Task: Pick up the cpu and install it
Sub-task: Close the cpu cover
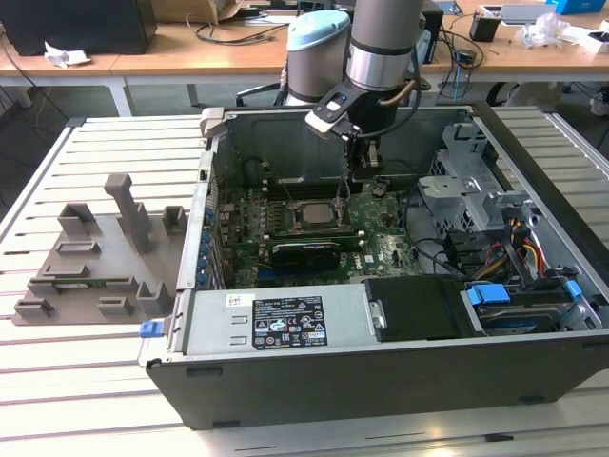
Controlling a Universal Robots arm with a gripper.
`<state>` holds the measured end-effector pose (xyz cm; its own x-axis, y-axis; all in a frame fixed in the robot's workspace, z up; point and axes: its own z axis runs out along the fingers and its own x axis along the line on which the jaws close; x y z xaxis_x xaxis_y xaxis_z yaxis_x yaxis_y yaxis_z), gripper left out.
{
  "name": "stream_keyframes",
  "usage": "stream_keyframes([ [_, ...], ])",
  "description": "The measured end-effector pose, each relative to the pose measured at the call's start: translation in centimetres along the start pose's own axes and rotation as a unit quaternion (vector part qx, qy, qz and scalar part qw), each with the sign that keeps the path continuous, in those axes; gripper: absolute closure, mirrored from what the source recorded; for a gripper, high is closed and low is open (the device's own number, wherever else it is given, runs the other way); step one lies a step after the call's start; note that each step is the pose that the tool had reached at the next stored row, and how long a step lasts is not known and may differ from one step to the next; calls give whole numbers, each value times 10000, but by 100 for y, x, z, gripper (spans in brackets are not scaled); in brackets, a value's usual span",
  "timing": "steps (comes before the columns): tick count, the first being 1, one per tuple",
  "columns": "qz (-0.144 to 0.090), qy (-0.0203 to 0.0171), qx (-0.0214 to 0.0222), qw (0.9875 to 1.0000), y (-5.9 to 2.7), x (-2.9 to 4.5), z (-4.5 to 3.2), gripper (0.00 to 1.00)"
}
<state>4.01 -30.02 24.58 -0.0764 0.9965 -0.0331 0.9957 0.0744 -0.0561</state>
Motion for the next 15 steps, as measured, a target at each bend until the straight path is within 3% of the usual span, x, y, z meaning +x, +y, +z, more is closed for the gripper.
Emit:
stream_keyframes([
  [15, 1, -1, 0, 10000, -100, 7, 6, 89],
])
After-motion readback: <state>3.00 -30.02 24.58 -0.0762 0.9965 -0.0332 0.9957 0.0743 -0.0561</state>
